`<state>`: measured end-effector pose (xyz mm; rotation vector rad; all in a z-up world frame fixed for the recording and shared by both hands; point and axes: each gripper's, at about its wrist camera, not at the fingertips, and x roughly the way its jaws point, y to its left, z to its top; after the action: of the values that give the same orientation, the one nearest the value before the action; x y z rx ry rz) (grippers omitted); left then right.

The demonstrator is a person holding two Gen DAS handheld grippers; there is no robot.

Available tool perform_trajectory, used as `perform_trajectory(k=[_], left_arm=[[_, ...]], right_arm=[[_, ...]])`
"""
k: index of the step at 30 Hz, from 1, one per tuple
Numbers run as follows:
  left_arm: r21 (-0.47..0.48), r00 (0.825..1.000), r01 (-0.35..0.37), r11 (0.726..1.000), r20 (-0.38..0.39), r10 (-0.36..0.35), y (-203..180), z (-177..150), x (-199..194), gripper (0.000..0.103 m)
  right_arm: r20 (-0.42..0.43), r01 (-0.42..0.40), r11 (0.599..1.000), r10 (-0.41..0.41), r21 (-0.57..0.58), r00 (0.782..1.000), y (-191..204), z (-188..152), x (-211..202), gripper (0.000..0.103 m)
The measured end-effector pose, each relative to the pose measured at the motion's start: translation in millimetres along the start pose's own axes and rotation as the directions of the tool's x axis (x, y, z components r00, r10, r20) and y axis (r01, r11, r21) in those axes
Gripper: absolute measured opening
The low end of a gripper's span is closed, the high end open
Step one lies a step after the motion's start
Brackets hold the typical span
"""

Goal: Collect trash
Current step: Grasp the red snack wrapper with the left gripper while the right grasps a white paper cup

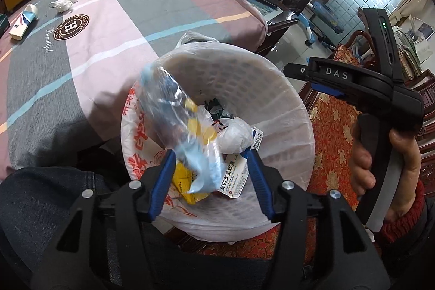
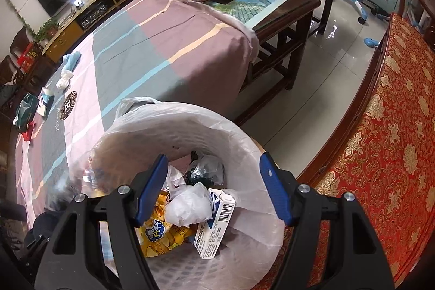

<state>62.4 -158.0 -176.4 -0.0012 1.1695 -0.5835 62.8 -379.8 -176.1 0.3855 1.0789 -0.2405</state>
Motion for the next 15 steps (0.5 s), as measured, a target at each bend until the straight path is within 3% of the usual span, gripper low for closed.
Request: perform_trajectory(k=[9,11,15], left_arm=[[-0.055,0.999,-0.012,0.998,0.032,0.014,16.5,0.8,-10.6,0.067],[-0.093,0.996,-0.058,0.994,0.066,0.064,28.2,3.9,-19.1,0.068],[-0.194,0.968,-0.189,0.963,0.128,0.216,67.4,8.7,-39.8,0.068]], right_arm=[[0.002,-0.003,1.0,0.003,-0.005,1.0,3.9,-0.6,-0.1,0.069],[0.012,0.003,1.0,-0.002,-0.017,1.0,6.1,0.4,-1.5,0.069],[0.031,0.012,0.999,-0.01,-0.043,0.999,12.9,2.3,-3.1,0.069]])
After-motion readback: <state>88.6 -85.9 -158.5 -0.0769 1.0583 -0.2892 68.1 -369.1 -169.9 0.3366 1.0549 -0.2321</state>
